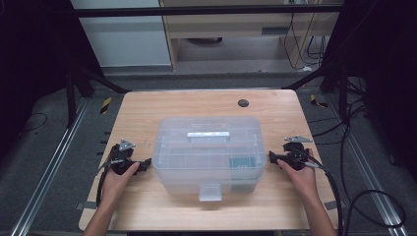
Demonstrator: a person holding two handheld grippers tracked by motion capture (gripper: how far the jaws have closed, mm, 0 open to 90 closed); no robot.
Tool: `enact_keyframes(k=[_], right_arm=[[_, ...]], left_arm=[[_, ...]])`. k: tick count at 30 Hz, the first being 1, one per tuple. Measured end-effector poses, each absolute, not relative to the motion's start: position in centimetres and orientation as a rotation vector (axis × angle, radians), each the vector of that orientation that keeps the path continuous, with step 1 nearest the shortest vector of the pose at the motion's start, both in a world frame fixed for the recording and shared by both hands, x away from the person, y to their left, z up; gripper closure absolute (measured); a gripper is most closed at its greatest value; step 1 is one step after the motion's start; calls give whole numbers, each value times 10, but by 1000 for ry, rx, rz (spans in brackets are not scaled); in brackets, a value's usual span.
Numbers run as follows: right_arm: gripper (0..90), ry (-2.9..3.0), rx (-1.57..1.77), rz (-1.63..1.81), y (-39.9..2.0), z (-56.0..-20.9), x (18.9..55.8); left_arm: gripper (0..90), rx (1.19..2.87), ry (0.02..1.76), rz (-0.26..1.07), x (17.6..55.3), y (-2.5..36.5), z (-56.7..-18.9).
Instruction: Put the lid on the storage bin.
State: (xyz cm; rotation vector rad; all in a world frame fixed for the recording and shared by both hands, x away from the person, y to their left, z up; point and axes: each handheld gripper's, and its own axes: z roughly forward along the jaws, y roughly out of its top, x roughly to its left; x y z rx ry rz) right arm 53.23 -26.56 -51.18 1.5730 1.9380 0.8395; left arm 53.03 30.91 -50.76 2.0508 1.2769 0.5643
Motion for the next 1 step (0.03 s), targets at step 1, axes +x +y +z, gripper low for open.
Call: enact_keyframes(k=[1], right_arm=[[20,1943,1573,831,-266,-512,533]], left_arm=[[8,2050,1282,566,531,309,-508]])
